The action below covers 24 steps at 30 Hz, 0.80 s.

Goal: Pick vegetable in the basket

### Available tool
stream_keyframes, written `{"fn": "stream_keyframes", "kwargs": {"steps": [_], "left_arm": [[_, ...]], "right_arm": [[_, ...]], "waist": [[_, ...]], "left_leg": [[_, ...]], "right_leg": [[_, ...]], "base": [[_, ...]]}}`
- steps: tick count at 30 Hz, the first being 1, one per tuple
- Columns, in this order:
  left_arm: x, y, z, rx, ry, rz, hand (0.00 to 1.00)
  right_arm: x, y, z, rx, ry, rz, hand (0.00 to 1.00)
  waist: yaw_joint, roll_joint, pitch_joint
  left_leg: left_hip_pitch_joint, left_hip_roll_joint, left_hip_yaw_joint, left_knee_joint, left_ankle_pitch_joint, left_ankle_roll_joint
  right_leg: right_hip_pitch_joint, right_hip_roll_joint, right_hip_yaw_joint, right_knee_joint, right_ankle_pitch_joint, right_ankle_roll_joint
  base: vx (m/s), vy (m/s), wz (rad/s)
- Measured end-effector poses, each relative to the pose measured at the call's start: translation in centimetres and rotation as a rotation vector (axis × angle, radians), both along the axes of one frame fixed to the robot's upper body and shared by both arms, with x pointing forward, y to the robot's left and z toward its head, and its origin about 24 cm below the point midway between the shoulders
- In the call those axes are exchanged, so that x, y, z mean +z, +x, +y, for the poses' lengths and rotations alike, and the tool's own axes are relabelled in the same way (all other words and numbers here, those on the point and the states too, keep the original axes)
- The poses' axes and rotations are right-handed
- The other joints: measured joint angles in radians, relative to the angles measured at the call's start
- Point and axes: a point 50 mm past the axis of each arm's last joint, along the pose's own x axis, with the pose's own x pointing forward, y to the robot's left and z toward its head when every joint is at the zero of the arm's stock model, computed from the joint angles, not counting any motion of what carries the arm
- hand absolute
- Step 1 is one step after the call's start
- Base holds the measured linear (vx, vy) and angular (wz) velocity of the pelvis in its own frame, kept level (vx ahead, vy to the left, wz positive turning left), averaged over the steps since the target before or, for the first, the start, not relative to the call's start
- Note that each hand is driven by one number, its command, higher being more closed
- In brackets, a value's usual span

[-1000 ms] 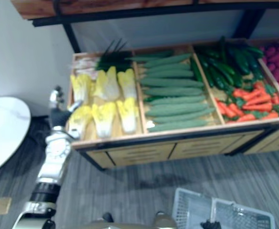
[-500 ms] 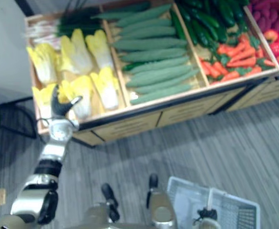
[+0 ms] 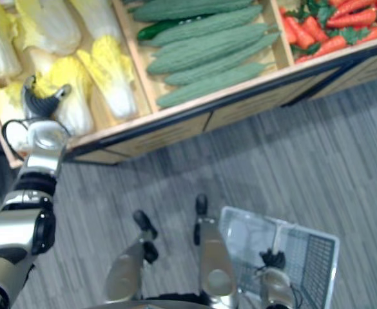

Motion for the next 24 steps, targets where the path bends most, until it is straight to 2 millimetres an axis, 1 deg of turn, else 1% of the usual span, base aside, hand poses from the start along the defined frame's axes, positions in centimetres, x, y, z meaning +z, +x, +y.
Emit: {"fn": "stream_keyframes", "kwargs": {"steps": [2, 5, 8, 11, 14, 16, 17, 19, 21, 23, 24], "left_arm": [[0.2, 0.0, 0.2, 0.006, -0.003, -0.006, 1.00], [0.4, 0.1, 0.4, -0.016, -0.003, 0.010, 1.00], [0.7, 0.4, 0.0, -0.047, -0.003, 0.015, 1.00], [0.6, 0.6, -0.6, -0.080, 0.021, 0.036, 1.00], [0.1, 1.1, -2.7, -0.154, 0.046, 0.064, 1.00], [0.2, 1.4, -4.7, -0.215, 0.065, 0.043, 1.00], [0.3, 1.3, -5.0, -0.226, 0.070, 0.033, 1.00], [0.6, 1.0, -5.6, -0.249, 0.094, 0.002, 1.00], [0.6, 0.3, -5.8, -0.258, 0.113, -0.029, 1.00], [0.2, -1.1, -5.9, -0.263, 0.148, -0.075, 1.00], [-0.4, -2.2, -6.0, -0.262, 0.159, -0.096, 1.00]], "right_arm": [[0.3, 0.4, 0.2, 0.023, -0.007, -0.018, 1.00], [0.7, 1.1, 0.5, 0.053, -0.014, -0.043, 1.00], [0.9, 1.3, 0.9, 0.077, -0.013, -0.063, 1.00], [0.9, 1.0, 1.1, 0.078, 0.000, -0.076, 1.00], [0.8, 0.8, 1.1, 0.075, 0.003, -0.073, 1.00], [0.8, 0.8, 1.2, 0.076, 0.006, -0.074, 1.00], [0.8, 0.8, 1.2, 0.075, 0.007, -0.072, 1.00], [0.7, 0.6, 1.3, 0.065, 0.014, -0.069, 1.00], [0.5, 0.2, 1.3, 0.050, 0.021, -0.062, 1.00], [0.4, -0.3, 1.0, 0.035, 0.019, -0.053, 1.00], [0.3, -0.5, 0.8, 0.031, 0.015, -0.044, 1.00]], "waist": [[-0.005, -0.001, 0.002], [-0.002, -0.005, 0.004], [-0.004, -0.012, 0.008], [-0.005, -0.014, 0.009], [-0.007, -0.013, 0.009], [-0.010, -0.010, 0.007], [-0.011, -0.009, 0.006], [-0.011, -0.005, 0.005], [-0.009, 0.004, -0.001], [-0.002, 0.016, -0.020], [0.004, 0.021, -0.040]], "left_leg": [[-0.002, 0.001, 0.004, 0.000, -0.001, -0.001], [0.009, 0.007, 0.026, 0.000, -0.008, -0.003], [0.015, 0.007, 0.029, -0.001, -0.010, -0.003], [0.034, 0.007, 0.027, -0.002, -0.010, -0.003], [0.069, 0.006, 0.021, -0.002, -0.010, -0.003], [0.085, -0.001, -0.002, -0.002, -0.010, -0.003], [0.091, -0.001, -0.004, -0.003, -0.011, -0.001], [0.116, -0.001, -0.017, -0.004, -0.011, -0.001], [0.143, -0.001, -0.029, -0.006, -0.012, -0.002], [0.166, -0.001, -0.037, 0.003, -0.026, -0.002], [0.163, 0.000, -0.067, 0.031, -0.044, -0.002]], "right_leg": [[-0.005, 0.002, 0.004, 0.001, 0.000, 0.000], [-0.003, 0.004, 0.018, 0.001, 0.000, 0.000], [0.002, 0.004, 0.020, 0.001, 0.000, 0.000], [0.030, 0.003, 0.014, -0.009, 0.000, 0.000], [0.084, -0.002, -0.004, -0.029, 0.000, 0.000], [0.118, -0.008, -0.024, -0.038, 0.000, 0.001], [0.127, -0.008, -0.029, -0.043, 0.000, 0.001], [0.165, -0.009, -0.043, -0.054, -0.001, 0.001], [0.205, -0.009, -0.055, -0.067, -0.002, 0.000], [0.233, -0.007, -0.055, -0.069, -0.008, 0.003], [0.239, -0.003, -0.047, -0.069, -0.009, 0.004]], "base": [[0.04, -0.038, -0.09], [0.02, -0.041, -0.11], [0.03, -0.030, -0.05], [0.07, -0.037, 0.05], [0.06, -0.018, 0.15], [0.04, -0.005, 0.23], [0.05, -0.004, 0.19], [0.05, -0.015, 0.16], [0.03, -0.009, 0.15], [0.01, 0.005, 0.03], [0.03, -0.010, -0.09]]}}
